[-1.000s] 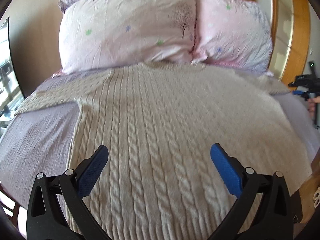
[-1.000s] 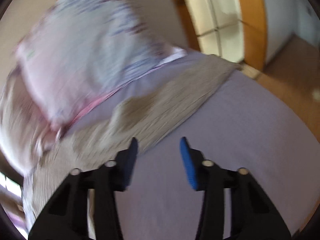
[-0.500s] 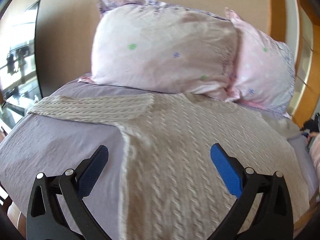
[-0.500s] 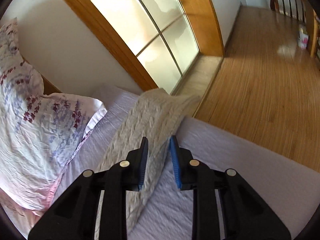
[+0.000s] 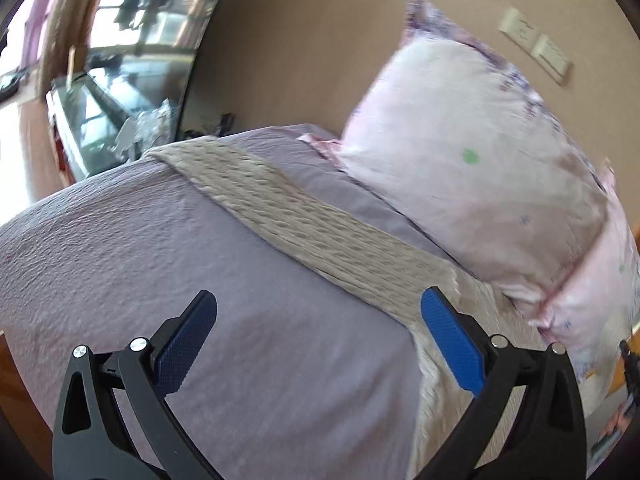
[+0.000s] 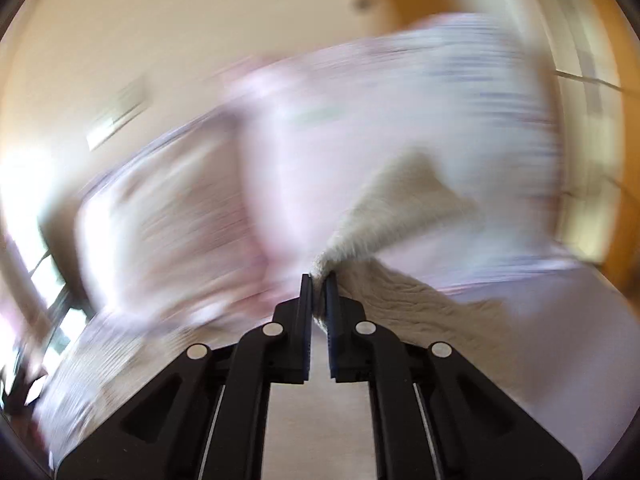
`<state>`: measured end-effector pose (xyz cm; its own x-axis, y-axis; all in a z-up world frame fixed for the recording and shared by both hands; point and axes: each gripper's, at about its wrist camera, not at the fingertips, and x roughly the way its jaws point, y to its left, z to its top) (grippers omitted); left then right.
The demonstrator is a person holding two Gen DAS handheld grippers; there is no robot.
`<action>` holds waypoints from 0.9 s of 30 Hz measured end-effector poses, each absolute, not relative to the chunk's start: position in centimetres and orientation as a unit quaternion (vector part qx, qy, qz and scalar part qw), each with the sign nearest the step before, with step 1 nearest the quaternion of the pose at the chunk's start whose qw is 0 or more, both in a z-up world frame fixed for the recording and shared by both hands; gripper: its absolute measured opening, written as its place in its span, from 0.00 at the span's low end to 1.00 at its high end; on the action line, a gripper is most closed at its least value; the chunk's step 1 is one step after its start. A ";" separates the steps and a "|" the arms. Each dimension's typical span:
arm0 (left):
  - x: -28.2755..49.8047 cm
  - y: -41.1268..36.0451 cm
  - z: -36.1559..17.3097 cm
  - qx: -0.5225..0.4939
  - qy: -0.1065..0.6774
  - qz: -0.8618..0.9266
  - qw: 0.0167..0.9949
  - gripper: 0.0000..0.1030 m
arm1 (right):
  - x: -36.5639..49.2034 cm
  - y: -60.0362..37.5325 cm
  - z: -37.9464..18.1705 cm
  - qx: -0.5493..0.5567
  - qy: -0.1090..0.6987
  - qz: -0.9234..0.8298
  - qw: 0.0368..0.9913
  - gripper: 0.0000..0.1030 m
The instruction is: Fold small clothes
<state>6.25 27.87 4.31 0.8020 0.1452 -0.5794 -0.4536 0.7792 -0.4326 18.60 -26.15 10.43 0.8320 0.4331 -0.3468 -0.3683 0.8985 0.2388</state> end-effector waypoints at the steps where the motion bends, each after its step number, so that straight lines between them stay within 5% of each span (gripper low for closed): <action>1: 6.5 28.8 4.0 -0.302 0.268 0.171 0.899 0.99 | 19.0 -21.4 8.8 0.048 0.247 0.256 0.934 0.10; 5: 7.9 32.1 2.8 -0.331 0.281 0.196 0.879 0.92 | 19.2 -12.1 3.1 -0.004 0.381 0.346 0.857 0.23; 9: 9.6 35.9 1.2 -0.382 0.297 0.207 0.850 0.83 | 18.2 -13.8 3.8 0.021 0.342 0.326 0.881 0.64; 18: 12.6 43.8 0.5 -0.449 0.271 0.227 0.820 0.61 | 15.9 -18.7 4.6 0.038 0.313 0.297 0.901 0.72; 21: 14.2 45.9 0.5 -0.444 0.285 0.245 0.814 0.42 | 15.7 -20.0 4.4 0.052 0.303 0.292 0.906 0.73; 23: 15.5 46.1 0.8 -0.414 0.316 0.266 0.811 0.10 | 15.4 -21.3 4.5 0.066 0.296 0.286 0.909 0.73; 27: 17.3 41.2 6.4 -0.306 0.299 0.255 0.867 0.07 | 14.9 -23.6 4.8 0.071 0.287 0.266 0.918 0.73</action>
<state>17.32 41.22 6.39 0.6911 0.2602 -0.6743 -0.6256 0.6827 -0.3776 14.85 -23.60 4.76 0.6939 0.5291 -0.4885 -0.4474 0.8483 0.2833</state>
